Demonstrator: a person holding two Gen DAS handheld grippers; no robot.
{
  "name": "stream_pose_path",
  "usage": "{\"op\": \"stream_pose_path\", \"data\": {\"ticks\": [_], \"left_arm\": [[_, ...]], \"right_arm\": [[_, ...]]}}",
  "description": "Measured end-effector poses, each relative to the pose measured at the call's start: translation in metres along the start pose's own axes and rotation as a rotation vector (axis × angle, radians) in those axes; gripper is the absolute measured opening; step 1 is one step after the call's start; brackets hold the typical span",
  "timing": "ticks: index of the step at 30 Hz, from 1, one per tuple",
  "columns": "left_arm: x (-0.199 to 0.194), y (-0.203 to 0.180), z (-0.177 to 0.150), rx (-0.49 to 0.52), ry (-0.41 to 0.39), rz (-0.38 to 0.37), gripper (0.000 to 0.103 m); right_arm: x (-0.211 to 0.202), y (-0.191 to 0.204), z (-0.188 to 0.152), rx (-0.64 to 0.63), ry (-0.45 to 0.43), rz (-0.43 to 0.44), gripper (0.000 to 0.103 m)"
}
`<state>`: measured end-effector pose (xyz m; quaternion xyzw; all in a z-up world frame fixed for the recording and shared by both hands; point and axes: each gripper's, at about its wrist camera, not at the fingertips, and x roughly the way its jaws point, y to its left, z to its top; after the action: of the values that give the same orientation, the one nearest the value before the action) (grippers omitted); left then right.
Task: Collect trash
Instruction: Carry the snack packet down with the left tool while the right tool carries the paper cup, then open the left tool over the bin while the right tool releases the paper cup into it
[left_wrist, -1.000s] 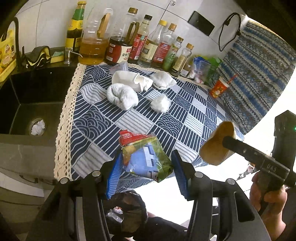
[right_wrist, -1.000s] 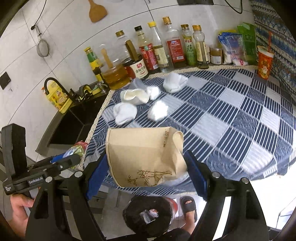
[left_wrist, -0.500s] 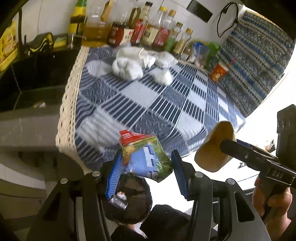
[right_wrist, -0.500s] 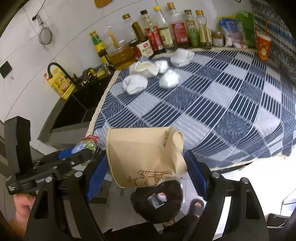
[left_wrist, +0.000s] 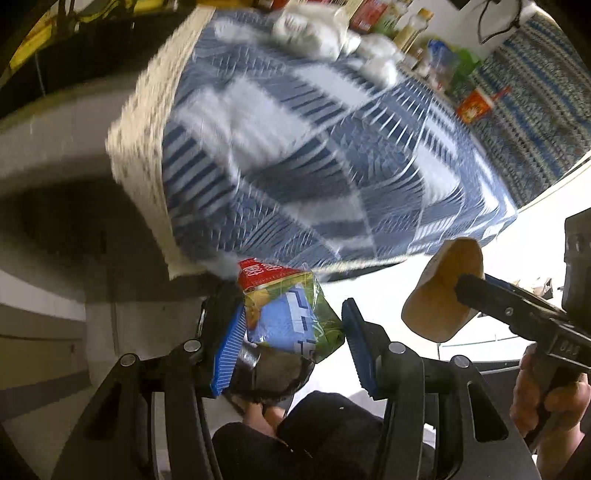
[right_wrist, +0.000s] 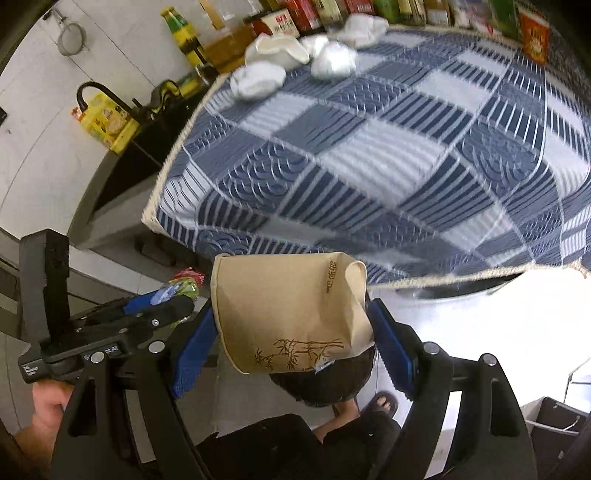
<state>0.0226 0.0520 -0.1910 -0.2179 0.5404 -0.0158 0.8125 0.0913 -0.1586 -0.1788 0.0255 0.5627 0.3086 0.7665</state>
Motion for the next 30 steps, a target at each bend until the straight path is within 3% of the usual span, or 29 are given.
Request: {"op": "stream_pose_path", "data": {"ticks": [10, 17, 30], "left_arm": [[0.062, 0.023, -0.035, -0.047, 0.139, 0.015, 0.051], [0.093, 0.039, -0.042, -0.071, 0.195, 0.043, 0.051], [0.150, 0.057, -0.050, -0.121, 0.290, 0.051, 0.051]], "right_arm": [[0.058, -0.014, -0.028, 0.031, 0.132, 0.013, 0.080], [0.095, -0.022, -0.037, 0.047, 0.196, 0.012, 0.080], [0.161, -0.065, -0.050, 0.226, 0.302, 0.044, 0.080]]}}
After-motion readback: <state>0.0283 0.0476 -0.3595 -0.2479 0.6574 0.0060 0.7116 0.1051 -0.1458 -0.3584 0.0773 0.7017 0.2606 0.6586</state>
